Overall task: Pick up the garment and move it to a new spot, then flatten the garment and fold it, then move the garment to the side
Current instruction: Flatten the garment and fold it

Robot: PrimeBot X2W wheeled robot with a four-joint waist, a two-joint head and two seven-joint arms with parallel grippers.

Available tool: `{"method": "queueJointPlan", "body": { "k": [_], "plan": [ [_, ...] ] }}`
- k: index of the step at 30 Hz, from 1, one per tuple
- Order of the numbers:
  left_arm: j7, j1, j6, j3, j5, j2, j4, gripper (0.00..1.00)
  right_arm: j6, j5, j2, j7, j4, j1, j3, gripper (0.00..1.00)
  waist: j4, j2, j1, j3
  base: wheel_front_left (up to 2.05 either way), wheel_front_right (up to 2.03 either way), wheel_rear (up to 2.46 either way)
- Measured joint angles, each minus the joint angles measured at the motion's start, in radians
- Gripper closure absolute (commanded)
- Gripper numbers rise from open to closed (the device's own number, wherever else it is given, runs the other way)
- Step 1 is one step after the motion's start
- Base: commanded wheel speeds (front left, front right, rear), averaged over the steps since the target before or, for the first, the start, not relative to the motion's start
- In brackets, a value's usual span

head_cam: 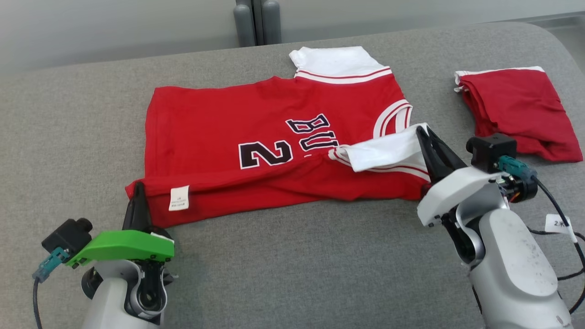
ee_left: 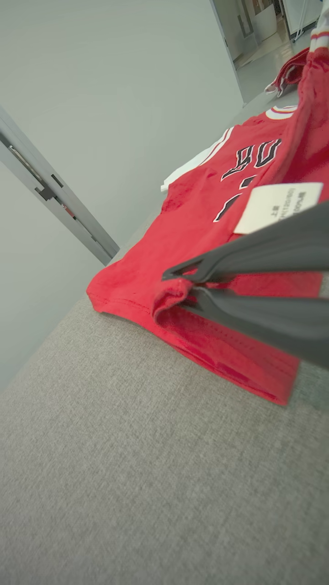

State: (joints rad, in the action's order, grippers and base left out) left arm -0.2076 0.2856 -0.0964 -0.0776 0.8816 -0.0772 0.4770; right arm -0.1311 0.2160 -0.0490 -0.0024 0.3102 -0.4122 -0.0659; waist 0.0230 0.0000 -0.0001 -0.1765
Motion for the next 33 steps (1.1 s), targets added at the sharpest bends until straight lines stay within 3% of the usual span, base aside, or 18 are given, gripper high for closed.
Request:
{"method": "queueJointPlan", "body": {
  "k": [12,13,14,15,16,17,18,25,33],
  "plan": [
    [-0.010,0.133,-0.010,-0.055,-0.040,0.001,0.141,1.00,0.000,-0.038,0.000,-0.090,0.383,-0.264,0.003,1.00,-0.020,0.0000,0.0000,-0.080,0.00,0.00,0.00],
    [-0.011,0.138,-0.010,-0.057,-0.040,0.000,0.147,1.00,0.000,-0.038,0.000,-0.098,0.410,-0.280,0.000,0.96,-0.021,0.0000,0.0000,-0.082,0.00,0.00,0.00],
    [-0.014,0.143,-0.010,-0.060,-0.046,-0.001,0.153,1.00,0.000,-0.036,0.000,-0.100,0.437,-0.295,-0.001,0.64,-0.022,0.0000,0.0000,-0.085,0.00,0.00,0.00],
    [-0.015,0.147,-0.011,-0.061,-0.048,-0.001,0.158,0.91,0.000,-0.033,0.000,-0.112,0.461,-0.307,-0.002,0.00,-0.023,0.0000,0.0000,-0.086,0.00,0.00,0.00],
    [-0.016,0.150,-0.011,-0.063,-0.049,-0.001,0.161,0.73,0.000,-0.033,0.000,-0.127,0.478,-0.317,-0.002,0.00,-0.024,0.0000,0.0000,-0.087,0.00,0.00,0.00],
    [-0.019,0.152,-0.011,-0.066,-0.053,-0.002,0.162,0.48,0.000,-0.033,0.000,-0.143,0.495,-0.330,-0.002,0.00,-0.025,0.0000,0.0000,-0.087,0.00,0.00,0.00],
    [-0.022,0.153,-0.012,-0.070,-0.065,-0.005,0.161,0.02,0.000,-0.034,0.000,-0.161,0.510,-0.343,-0.004,0.00,-0.026,0.0000,0.0000,-0.087,0.00,0.00,0.00],
    [-0.037,0.098,-0.013,-0.081,-0.092,-0.023,0.107,0.00,0.000,-0.071,0.000,-0.241,0.533,-0.359,-0.027,0.00,-0.026,0.0000,0.0000,-0.063,0.00,0.00,0.00],
    [0.007,-0.039,0.019,-0.087,-0.089,-0.043,0.031,0.00,0.000,-0.100,0.000,-0.254,0.435,-0.230,-0.001,0.00,-0.017,0.0000,0.0000,-0.008,0.00,0.00,0.00]
  ]
}}
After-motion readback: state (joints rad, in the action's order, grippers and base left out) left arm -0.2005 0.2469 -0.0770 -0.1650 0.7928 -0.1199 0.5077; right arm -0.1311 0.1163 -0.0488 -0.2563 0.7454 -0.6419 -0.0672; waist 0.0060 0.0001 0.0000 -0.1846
